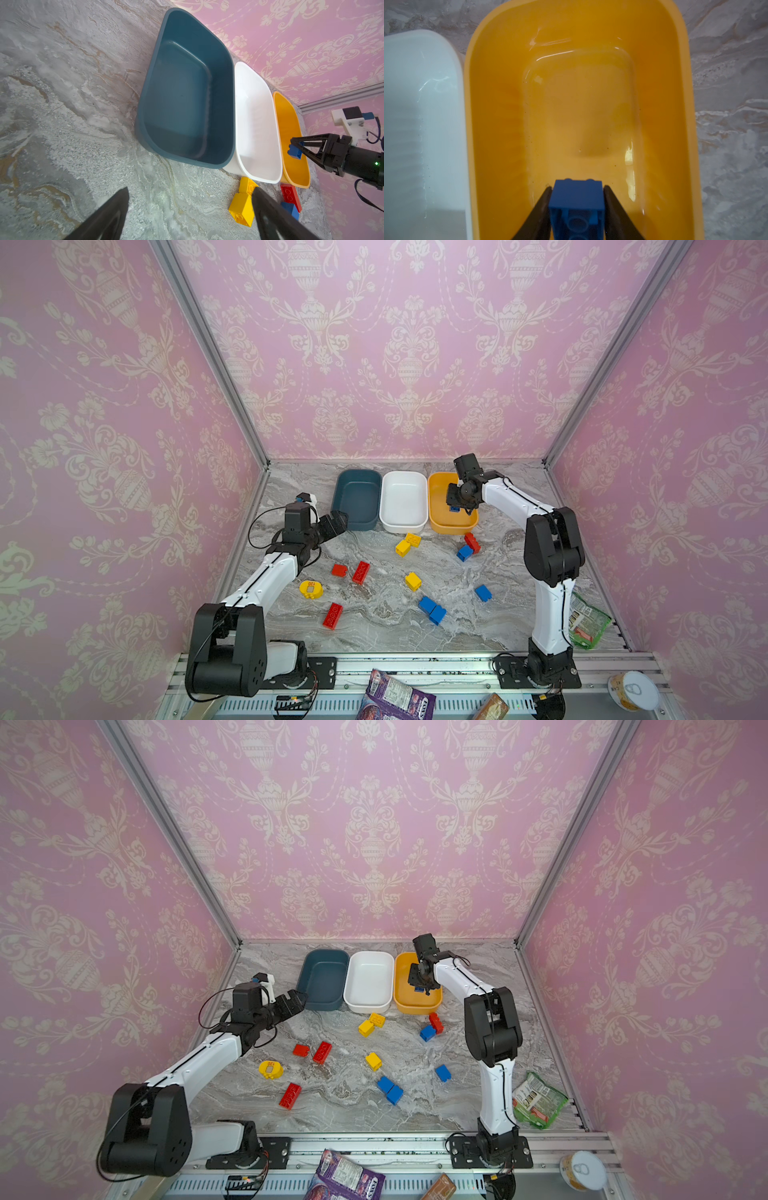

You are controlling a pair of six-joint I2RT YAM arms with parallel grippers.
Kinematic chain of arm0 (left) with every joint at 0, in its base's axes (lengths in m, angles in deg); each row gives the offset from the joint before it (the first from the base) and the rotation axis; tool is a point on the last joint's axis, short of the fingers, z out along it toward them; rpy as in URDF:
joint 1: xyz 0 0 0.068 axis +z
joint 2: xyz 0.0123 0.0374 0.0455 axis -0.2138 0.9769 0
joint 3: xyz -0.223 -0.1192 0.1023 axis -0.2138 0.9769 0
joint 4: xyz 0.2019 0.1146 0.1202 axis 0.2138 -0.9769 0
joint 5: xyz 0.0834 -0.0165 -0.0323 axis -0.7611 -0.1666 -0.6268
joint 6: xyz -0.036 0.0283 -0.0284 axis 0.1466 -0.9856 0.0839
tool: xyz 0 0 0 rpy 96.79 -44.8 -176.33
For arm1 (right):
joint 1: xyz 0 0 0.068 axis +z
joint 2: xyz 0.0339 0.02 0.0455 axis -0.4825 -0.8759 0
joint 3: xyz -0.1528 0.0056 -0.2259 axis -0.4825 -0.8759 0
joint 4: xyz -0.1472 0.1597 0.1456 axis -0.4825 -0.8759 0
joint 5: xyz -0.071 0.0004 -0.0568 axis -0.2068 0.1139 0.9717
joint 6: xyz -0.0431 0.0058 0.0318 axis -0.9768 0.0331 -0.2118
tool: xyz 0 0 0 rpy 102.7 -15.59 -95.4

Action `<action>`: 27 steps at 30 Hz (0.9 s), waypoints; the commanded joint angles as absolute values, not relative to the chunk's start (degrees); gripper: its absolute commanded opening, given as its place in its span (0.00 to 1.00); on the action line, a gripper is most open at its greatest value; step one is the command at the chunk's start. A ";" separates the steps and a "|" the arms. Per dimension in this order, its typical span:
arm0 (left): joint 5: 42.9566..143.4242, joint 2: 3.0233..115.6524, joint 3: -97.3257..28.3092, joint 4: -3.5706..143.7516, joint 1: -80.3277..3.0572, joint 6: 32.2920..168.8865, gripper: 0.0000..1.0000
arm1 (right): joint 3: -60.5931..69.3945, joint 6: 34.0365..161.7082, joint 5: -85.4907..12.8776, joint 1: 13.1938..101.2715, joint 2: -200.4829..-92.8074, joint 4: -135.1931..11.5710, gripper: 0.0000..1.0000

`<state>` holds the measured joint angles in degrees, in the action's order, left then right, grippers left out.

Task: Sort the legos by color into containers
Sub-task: 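Carry the blue brick with the right gripper over the yellow bin and release, then lower the right gripper to a blue brick beside the yellow bin and grasp it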

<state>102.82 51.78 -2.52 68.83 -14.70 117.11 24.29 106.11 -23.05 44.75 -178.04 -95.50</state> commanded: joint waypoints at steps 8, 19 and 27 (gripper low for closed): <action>101.49 50.57 -2.67 64.54 -14.89 116.11 0.95 | 26.12 104.87 -23.10 45.11 -175.80 -98.21 0.56; 100.69 49.69 -3.55 59.86 -16.40 113.82 0.95 | 23.55 104.78 -25.54 45.29 -170.64 -98.87 0.62; 100.78 49.70 -3.20 59.62 -17.09 113.69 0.96 | 15.76 105.05 -27.35 46.12 -163.38 -99.56 0.67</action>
